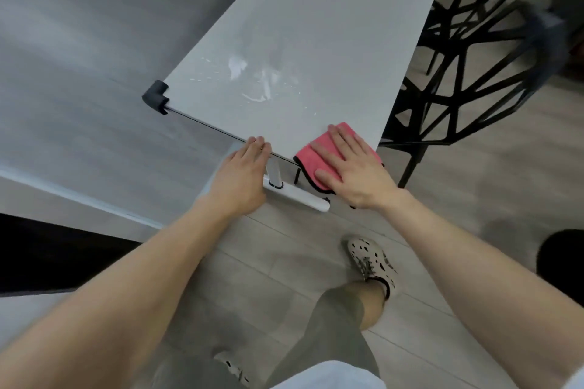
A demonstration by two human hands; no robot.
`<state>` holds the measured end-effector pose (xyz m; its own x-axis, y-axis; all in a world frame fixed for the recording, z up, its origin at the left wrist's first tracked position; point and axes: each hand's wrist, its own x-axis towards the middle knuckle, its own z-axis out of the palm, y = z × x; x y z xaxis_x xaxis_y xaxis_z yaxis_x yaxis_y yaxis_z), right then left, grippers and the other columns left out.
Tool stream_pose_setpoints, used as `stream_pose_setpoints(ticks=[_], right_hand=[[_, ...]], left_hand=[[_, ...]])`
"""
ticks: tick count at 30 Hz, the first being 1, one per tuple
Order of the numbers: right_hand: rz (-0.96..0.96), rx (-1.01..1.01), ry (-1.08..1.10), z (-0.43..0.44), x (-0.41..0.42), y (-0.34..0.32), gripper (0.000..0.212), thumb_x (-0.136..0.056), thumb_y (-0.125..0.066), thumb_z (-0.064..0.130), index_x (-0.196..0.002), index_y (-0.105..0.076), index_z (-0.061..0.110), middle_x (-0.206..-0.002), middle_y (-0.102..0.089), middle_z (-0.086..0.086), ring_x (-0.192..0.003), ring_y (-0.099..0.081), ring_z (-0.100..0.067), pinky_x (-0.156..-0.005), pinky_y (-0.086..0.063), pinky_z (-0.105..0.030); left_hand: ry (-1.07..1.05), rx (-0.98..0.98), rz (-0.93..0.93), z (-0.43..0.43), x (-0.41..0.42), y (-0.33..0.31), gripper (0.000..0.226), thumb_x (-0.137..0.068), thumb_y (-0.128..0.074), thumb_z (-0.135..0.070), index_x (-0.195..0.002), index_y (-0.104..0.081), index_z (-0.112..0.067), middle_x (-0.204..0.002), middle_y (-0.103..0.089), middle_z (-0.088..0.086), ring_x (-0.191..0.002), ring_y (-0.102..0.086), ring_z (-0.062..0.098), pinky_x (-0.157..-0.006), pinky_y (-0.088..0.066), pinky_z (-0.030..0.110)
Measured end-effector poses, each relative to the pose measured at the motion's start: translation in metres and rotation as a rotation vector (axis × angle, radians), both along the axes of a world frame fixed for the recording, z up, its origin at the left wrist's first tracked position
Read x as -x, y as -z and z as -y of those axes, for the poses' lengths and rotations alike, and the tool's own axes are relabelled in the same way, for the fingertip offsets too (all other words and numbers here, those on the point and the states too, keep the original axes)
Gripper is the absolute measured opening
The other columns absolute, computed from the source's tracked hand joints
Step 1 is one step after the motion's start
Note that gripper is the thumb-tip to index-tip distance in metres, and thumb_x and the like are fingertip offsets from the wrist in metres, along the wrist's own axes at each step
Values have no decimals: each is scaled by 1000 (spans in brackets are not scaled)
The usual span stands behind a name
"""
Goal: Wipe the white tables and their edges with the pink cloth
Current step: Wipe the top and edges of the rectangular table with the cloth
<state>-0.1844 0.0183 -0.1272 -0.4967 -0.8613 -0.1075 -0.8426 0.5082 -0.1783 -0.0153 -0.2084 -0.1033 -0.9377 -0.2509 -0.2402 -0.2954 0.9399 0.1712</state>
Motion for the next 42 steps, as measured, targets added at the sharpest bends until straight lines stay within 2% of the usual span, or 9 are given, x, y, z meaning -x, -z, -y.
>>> stream_pose_setpoints(ticks=[6, 13, 18, 24, 26, 31, 36, 38, 42], right_hand=[[-9, -50, 391, 39, 69, -2, 80, -103, -13, 71, -173, -2, 34, -180, 7, -16, -167, 11, -32, -134, 8, -52], [-23, -52, -392, 28, 65, -10, 72, -105, -22, 77, -169, -2, 51, -180, 14, 3, -164, 21, -12, -135, 11, -41], [-35, -65, 125, 53, 189, -16, 86, -96, -8, 75, -172, -4, 36, -179, 6, -22, -166, 11, -38, -133, 5, -59], [-82, -62, -945, 48, 124, -13, 67, -111, -19, 69, -171, 0, 46, -180, 14, -7, -165, 20, -20, -134, 11, -48], [-85, -72, -981, 73, 181, -22, 68, -108, -16, 74, -170, -1, 48, -181, 14, 0, -165, 20, -15, -135, 9, -47], [-49, -54, -342, 147, 246, -18, 80, -103, -15, 70, -173, -9, 33, -181, 7, -14, -167, 13, -29, -134, 6, -53], [-50, -42, -1229, 57, 170, -13, 69, -112, -28, 64, -173, -8, 37, -181, 4, -7, -167, 10, -23, -136, 4, -48], [-71, -57, -1365, 78, 201, -21, 69, -110, -28, 69, -172, -8, 43, -182, 6, -1, -167, 11, -17, -136, 3, -46], [-36, -62, -790, 163, 250, -22, 74, -103, -19, 75, -171, -6, 47, -182, 9, -1, -166, 16, -14, -135, 9, -41]], left_hand=[[10, 81, 68, -4, 0, -3, 99, -88, -64, -11, -171, -10, -8, -180, -6, 11, -168, -3, 28, -131, -23, 44], [-58, 98, 104, -14, 5, -14, 94, -87, -58, -10, -171, -14, -8, -180, -9, 11, -168, -3, 25, -133, -20, 46], [-205, 228, 85, -35, 20, -13, 73, -108, -44, -46, -167, -26, -7, -177, -22, 10, -166, -14, 24, -135, -12, 52], [-615, 119, 172, -77, 54, -23, 108, -88, -46, -86, -163, -37, -8, -170, -36, 11, -155, -36, 30, -125, -35, 47], [-721, 100, 219, -86, 66, -29, 98, -89, -57, -81, -157, -43, -13, -158, -47, 8, -145, -43, 30, -115, -46, 49], [-1013, -107, 240, -116, 91, -25, 101, -95, -69, -66, -169, -22, -17, -156, -45, 8, -145, -44, 32, -108, -50, 50], [-1205, -251, 217, -133, 101, -17, 106, -99, -69, -57, -173, 3, -32, -135, -68, 12, -122, -64, 37, -93, -56, 47], [-1232, -246, 255, -137, 100, -17, 105, -100, -66, -62, -169, 10, -43, -119, -75, 7, -108, -69, 35, -88, -59, 46], [-1334, -313, 231, -141, 101, -19, 100, -103, -63, -59, -166, 14, -51, -114, -74, 8, -102, -69, 34, -82, -57, 44]])
